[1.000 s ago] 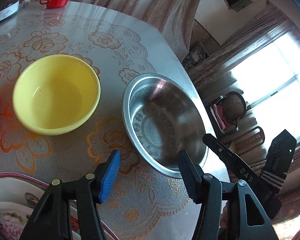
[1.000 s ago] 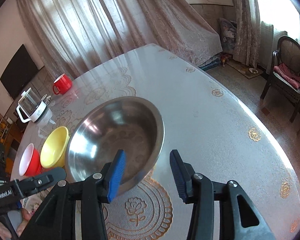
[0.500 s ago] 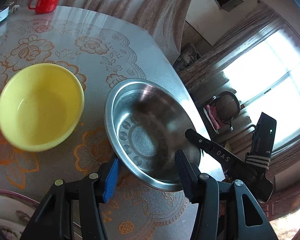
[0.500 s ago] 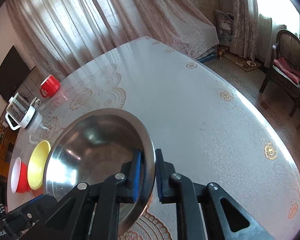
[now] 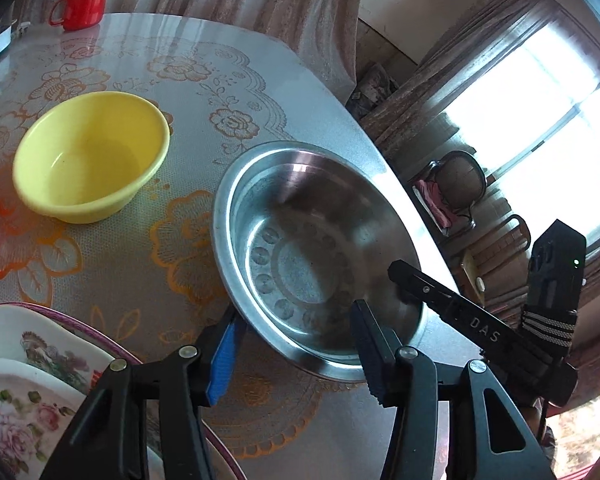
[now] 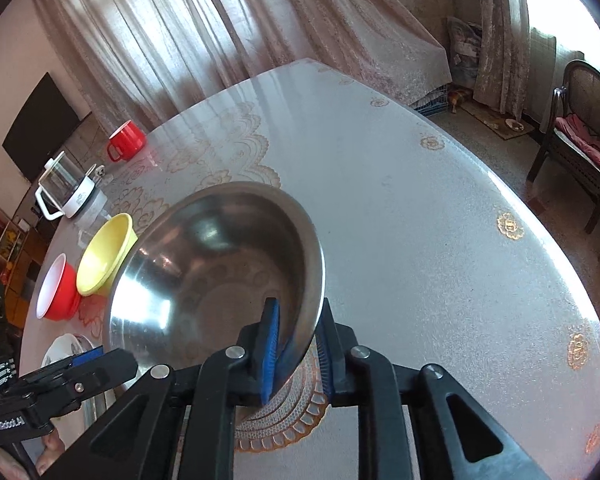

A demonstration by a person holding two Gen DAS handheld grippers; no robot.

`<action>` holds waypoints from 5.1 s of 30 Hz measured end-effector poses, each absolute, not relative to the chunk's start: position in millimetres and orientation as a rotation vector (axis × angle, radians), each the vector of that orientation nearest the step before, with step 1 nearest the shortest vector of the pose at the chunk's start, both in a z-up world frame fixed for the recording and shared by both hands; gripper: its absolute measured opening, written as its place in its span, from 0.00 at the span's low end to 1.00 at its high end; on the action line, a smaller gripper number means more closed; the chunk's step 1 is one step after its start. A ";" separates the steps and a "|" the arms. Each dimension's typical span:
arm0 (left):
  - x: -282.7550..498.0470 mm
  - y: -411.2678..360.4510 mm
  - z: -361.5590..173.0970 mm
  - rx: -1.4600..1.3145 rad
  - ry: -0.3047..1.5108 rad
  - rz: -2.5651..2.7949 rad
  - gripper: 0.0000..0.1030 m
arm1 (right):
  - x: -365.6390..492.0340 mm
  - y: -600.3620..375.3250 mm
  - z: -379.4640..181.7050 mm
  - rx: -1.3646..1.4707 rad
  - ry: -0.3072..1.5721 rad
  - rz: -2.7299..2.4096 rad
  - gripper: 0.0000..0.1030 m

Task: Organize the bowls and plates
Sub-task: 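Close the left gripper on the steel bowl rim while the right gripper grips the rim too, then lift the steel bowl with both grippers over the plate stack, then lower the steel bowl onto the pink-rose plate with both grippers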

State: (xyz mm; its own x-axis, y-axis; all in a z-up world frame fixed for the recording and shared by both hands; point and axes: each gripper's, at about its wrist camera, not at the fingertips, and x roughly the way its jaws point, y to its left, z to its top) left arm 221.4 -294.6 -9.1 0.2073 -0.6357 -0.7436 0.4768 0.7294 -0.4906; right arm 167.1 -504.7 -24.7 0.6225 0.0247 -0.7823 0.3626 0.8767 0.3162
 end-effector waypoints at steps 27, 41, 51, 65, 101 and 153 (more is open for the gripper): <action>222.7 -290.0 -12.0 -0.110 1.104 -0.719 0.21 | 170.3 -515.3 -41.4 0.678 0.841 -0.181 0.15; 177.6 -265.3 0.2 -0.121 1.057 -0.779 0.22 | 126.7 -503.8 -41.4 0.745 0.824 -0.158 0.18; 155.6 -255.5 8.3 -0.099 1.008 -0.807 0.22 | 96.5 -493.5 -40.3 0.773 0.811 -0.169 0.18; 134.3 -212.9 33.2 -0.148 0.913 -0.812 0.23 | 79.9 -468.7 -18.8 0.733 0.768 -0.118 0.18; 115.6 -55.0 36.5 -0.387 0.861 -0.675 0.26 | 130.1 -323.7 -7.3 0.556 0.900 0.162 0.22; 74.1 -77.3 32.1 -0.132 0.841 -0.615 0.27 | 111.1 -295.5 -13.0 0.378 0.914 0.152 0.28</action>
